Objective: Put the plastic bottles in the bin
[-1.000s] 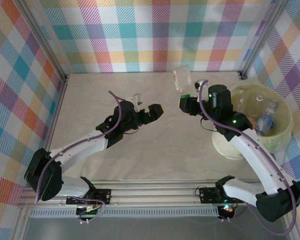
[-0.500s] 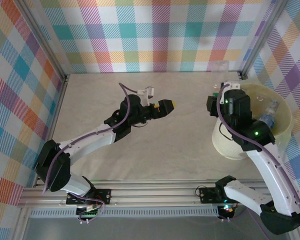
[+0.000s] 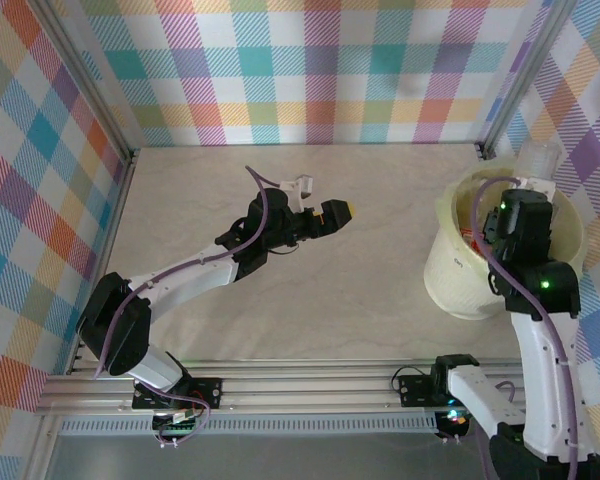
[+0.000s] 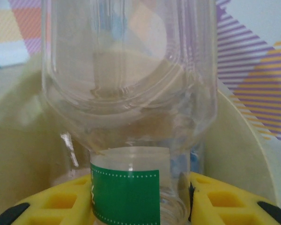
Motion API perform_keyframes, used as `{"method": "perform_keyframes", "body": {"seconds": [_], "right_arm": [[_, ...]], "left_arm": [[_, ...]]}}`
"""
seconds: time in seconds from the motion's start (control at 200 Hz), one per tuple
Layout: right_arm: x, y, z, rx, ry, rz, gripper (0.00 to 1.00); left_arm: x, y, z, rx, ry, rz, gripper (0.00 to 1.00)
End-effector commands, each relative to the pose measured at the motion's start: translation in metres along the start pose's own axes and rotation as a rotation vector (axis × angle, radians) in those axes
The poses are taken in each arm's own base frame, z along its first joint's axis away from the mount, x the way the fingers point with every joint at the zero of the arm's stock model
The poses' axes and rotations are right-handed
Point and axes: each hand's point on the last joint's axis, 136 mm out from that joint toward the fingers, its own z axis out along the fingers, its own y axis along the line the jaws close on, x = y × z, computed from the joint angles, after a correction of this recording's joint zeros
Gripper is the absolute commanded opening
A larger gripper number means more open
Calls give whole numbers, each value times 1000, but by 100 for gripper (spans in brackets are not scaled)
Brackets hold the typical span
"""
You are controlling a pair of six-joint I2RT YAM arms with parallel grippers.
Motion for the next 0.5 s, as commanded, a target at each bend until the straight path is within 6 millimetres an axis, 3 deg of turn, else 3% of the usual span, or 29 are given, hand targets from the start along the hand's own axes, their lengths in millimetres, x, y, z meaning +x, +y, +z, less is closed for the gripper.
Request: {"method": "perform_keyframes", "body": {"seconds": [0.0,0.12,0.29,0.43,0.495], "right_arm": [[11,-12,2,35,85,-52,24],[18,-26,13,73,164,-65,24],[21,-21,19,-10,252,-30,26],[23,-18,21,-46,292,-38,32],[25,-19,19,-46,300,-33,39]], "left_arm": [[-6,-14,1,17,-13,0,100],[-6,-11,2,2,-12,-2,100],[-4,-11,10,1,20,-14,100],[-5,-14,16,4,39,-21,100],[-5,-14,17,0,43,-22,100]]}}
